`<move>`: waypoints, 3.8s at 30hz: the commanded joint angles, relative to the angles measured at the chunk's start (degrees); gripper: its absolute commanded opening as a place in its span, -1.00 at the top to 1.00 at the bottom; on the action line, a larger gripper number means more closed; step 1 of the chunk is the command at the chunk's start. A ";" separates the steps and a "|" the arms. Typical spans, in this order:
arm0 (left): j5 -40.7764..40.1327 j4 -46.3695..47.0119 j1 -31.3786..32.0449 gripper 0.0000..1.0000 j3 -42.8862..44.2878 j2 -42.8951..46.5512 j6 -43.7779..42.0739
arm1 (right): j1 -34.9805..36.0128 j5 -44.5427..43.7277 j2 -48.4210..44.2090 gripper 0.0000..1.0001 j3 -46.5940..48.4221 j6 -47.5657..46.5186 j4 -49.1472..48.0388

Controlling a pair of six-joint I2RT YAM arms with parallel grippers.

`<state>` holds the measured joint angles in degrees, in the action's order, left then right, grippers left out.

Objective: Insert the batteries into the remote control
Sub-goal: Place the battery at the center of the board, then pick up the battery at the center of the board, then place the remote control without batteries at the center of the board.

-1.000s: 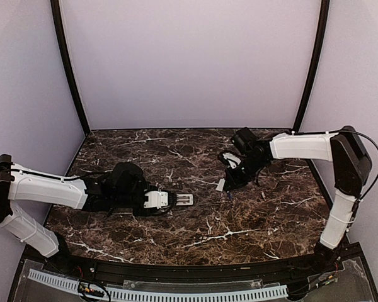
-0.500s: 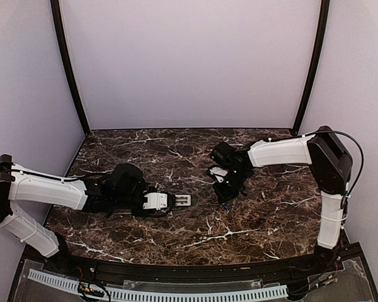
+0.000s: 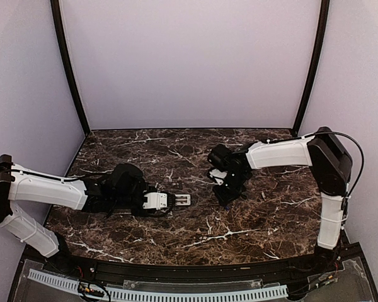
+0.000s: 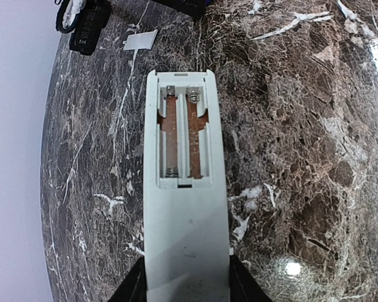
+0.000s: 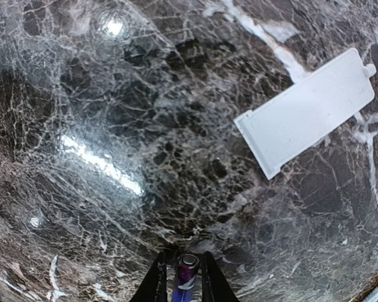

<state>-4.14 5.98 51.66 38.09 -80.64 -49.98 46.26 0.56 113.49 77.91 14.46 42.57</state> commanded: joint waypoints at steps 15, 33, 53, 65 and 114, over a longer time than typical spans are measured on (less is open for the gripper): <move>-0.51 1.14 0.24 1.00 -0.82 2.29 0.21 | 1.86 -0.82 -0.19 0.64 -5.34 3.43 6.23; -1.09 2.74 0.28 1.00 -1.56 3.31 -1.63 | 1.90 6.26 -9.84 1.00 -1.67 -8.10 3.04; -0.31 5.07 1.11 1.00 -4.07 6.79 -4.10 | 1.91 26.55 -35.96 1.00 -13.97 -41.97 -24.00; 10.19 -6.77 2.36 1.00 3.68 -3.83 13.61 | 1.90 26.75 -39.35 1.00 -19.55 -51.97 -27.28; -26.23 -7.06 -0.58 0.05 -12.07 27.27 78.14 | 15.18 -6.03 2.28 1.00 11.00 -59.82 -0.28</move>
<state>-17.65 4.34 51.31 28.77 -55.33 17.28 59.02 2.81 111.77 85.19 -42.76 37.30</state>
